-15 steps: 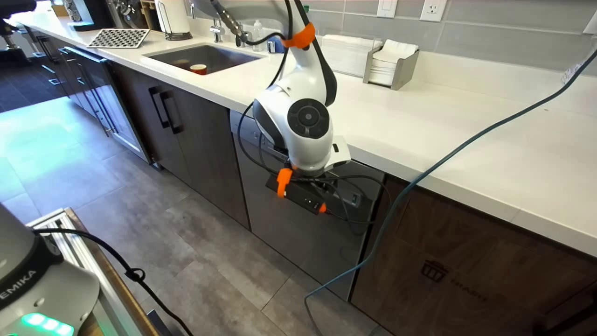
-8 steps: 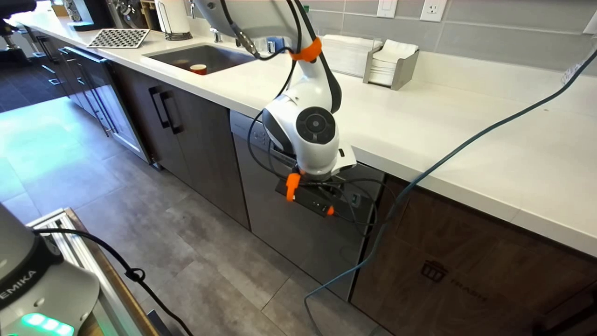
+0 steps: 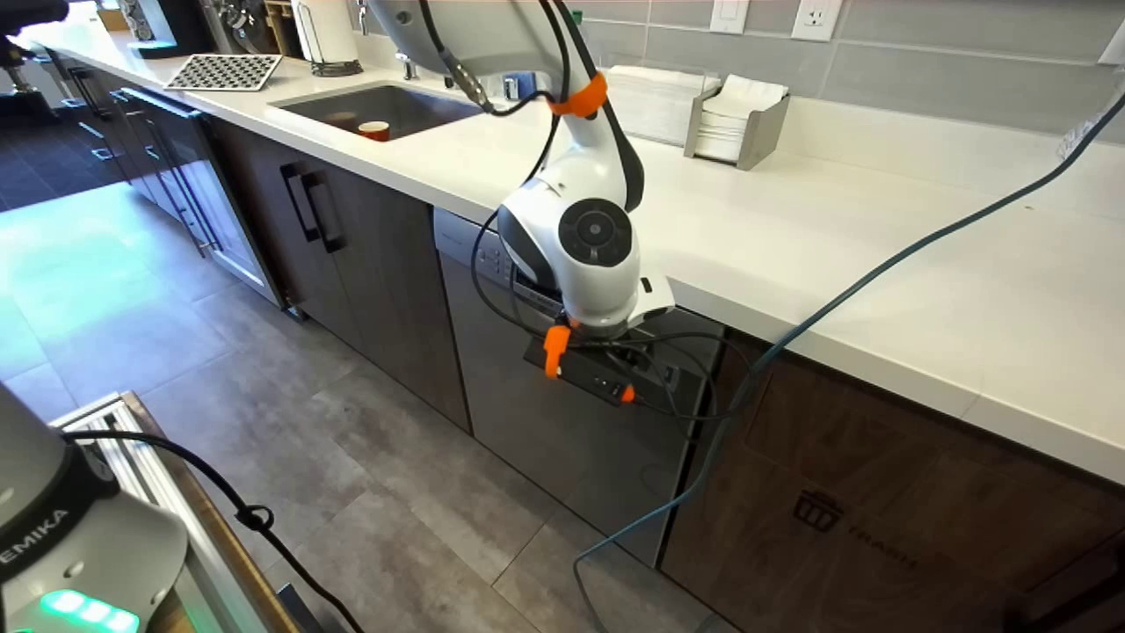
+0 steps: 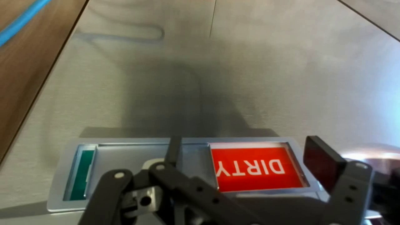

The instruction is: Slide the tab on the dishwasher

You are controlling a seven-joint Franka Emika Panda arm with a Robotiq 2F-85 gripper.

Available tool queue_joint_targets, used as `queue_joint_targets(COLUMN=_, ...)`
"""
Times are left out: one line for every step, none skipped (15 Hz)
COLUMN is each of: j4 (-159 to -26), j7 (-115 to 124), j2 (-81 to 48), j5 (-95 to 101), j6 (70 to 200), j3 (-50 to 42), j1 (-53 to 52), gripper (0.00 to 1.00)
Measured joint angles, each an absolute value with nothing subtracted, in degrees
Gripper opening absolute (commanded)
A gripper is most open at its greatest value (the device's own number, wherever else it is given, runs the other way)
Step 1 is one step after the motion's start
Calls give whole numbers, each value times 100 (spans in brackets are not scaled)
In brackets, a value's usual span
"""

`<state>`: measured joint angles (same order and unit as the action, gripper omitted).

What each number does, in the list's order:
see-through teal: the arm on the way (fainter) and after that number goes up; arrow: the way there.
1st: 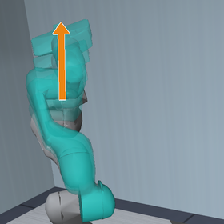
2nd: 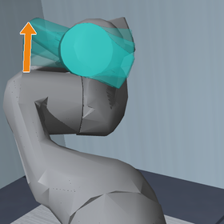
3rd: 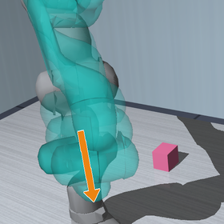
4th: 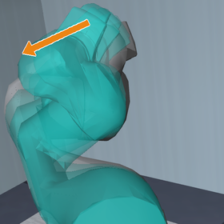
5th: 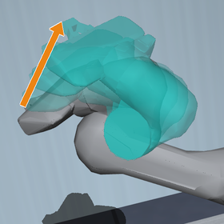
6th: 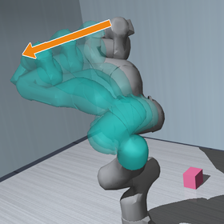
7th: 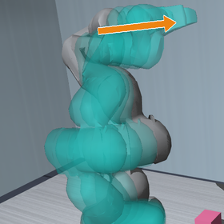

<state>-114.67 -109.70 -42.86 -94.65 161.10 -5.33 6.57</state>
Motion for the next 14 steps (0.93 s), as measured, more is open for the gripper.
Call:
queue_joint_targets(j4=-11466, j7=-10988, j2=-4287, j5=-9478, j6=16123, j3=-531, j1=656, gripper=100)
queue_joint_targets(j4=-11466, j7=-11009, j2=-4287, j5=-9499, j6=16131, j3=-528, j1=655, gripper=100)
queue_joint_targets(j4=-11465, j7=-11032, j2=-4287, j5=-9521, j6=16138, j3=-526, j1=654, gripper=96)
queue_joint_targets(j4=-11465, j7=-11057, j2=-4287, j5=-9548, j6=16142, j3=-525, j1=653, gripper=90)
queue_joint_targets(j4=-11465, j7=-11079, j2=-4286, j5=-9569, j6=16149, j3=-525, j1=652, gripper=86)
queue_joint_targets(j4=-11464, j7=-11086, j2=-4286, j5=-9582, j6=16156, j3=-526, j1=653, gripper=84)
queue_joint_targets(j4=-11463, j7=-11094, j2=-4286, j5=-9592, j6=16165, j3=-526, j1=653, gripper=77)
queue_joint_targets(j4=-11460, j7=-11097, j2=-4286, j5=-9600, j6=16193, j3=-527, j1=653, gripper=75)
queue_joint_targets(j4=-11457, j7=-11098, j2=-4286, j5=-9605, j6=16203, j3=-526, j1=653, gripper=73)
queue_joint_targets(j4=-11457, j7=-11099, j2=-4286, j5=-9608, j6=16214, j3=-527, j1=653, gripper=59)
queue_joint_targets(j4=-11456, j7=-11100, j2=-4286, j5=-9608, j6=16234, j3=-527, j1=654, gripper=56)
queue_joint_targets(j4=-11456, j7=-11100, j2=-4286, j5=-9609, j6=16239, j3=-527, j1=654, gripper=54)
queue_joint_targets(j4=-11456, j7=-11103, j2=-4286, j5=-9610, j6=16249, j3=-527, j1=653, gripper=44)
queue_joint_targets(j4=-11456, j7=-11104, j2=-4286, j5=-9610, j6=16264, j3=-527, j1=654, gripper=41)
